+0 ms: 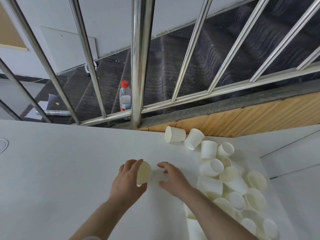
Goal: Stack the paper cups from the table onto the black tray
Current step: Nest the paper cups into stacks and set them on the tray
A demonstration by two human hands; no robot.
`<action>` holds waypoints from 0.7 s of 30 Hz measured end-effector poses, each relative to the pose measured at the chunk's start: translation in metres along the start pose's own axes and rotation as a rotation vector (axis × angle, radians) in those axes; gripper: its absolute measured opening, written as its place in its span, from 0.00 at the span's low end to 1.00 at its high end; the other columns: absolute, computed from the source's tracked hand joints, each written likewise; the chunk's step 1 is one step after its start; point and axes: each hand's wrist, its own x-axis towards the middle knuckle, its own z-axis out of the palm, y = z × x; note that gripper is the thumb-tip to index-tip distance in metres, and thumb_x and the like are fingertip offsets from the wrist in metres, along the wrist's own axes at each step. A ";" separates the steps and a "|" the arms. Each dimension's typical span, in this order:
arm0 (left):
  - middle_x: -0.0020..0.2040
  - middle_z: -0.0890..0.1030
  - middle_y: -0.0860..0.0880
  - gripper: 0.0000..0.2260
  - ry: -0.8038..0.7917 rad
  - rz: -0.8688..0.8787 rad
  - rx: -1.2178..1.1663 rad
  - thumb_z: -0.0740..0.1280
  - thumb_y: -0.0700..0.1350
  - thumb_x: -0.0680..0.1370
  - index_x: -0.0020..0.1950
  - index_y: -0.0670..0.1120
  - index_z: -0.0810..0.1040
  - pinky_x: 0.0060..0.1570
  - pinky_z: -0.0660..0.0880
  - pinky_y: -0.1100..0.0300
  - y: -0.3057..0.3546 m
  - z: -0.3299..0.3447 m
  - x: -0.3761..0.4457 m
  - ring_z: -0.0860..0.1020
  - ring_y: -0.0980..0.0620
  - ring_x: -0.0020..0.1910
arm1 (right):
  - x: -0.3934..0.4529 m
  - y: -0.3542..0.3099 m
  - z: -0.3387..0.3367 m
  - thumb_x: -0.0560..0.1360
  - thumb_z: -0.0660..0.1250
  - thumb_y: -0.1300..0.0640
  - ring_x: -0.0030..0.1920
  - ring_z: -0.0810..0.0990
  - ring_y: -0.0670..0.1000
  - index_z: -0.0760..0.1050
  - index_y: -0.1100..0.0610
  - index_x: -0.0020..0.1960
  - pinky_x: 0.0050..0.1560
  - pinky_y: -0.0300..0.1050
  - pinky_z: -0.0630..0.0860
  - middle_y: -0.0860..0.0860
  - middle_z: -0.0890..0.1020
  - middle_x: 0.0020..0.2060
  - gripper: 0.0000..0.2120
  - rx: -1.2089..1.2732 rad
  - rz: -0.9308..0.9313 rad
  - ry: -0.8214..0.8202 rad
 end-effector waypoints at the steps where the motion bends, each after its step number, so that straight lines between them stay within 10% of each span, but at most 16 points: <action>1: 0.68 0.66 0.55 0.32 -0.010 -0.003 0.042 0.71 0.50 0.71 0.74 0.53 0.62 0.49 0.76 0.60 -0.003 -0.002 -0.001 0.66 0.51 0.66 | 0.001 0.000 -0.004 0.75 0.69 0.58 0.60 0.72 0.44 0.67 0.48 0.70 0.60 0.39 0.71 0.44 0.72 0.65 0.26 -0.034 0.007 0.045; 7: 0.70 0.66 0.55 0.33 -0.009 0.001 0.073 0.70 0.48 0.72 0.74 0.52 0.62 0.50 0.76 0.60 -0.016 -0.008 0.000 0.66 0.50 0.68 | 0.023 -0.011 -0.032 0.79 0.64 0.52 0.68 0.68 0.51 0.62 0.50 0.75 0.63 0.44 0.71 0.50 0.61 0.73 0.26 -0.255 0.005 0.248; 12: 0.71 0.64 0.55 0.33 -0.022 0.034 0.088 0.70 0.49 0.72 0.75 0.54 0.60 0.52 0.75 0.61 -0.016 -0.006 0.000 0.65 0.50 0.68 | 0.051 -0.034 -0.048 0.79 0.62 0.49 0.73 0.63 0.56 0.52 0.46 0.78 0.62 0.48 0.72 0.52 0.40 0.78 0.31 -0.405 0.072 0.182; 21: 0.71 0.64 0.55 0.33 -0.012 0.040 0.073 0.70 0.49 0.72 0.75 0.54 0.60 0.55 0.74 0.60 -0.017 -0.002 0.001 0.65 0.51 0.69 | 0.069 -0.036 -0.048 0.80 0.61 0.47 0.69 0.68 0.55 0.45 0.57 0.79 0.59 0.47 0.75 0.52 0.34 0.77 0.36 -0.508 0.128 0.127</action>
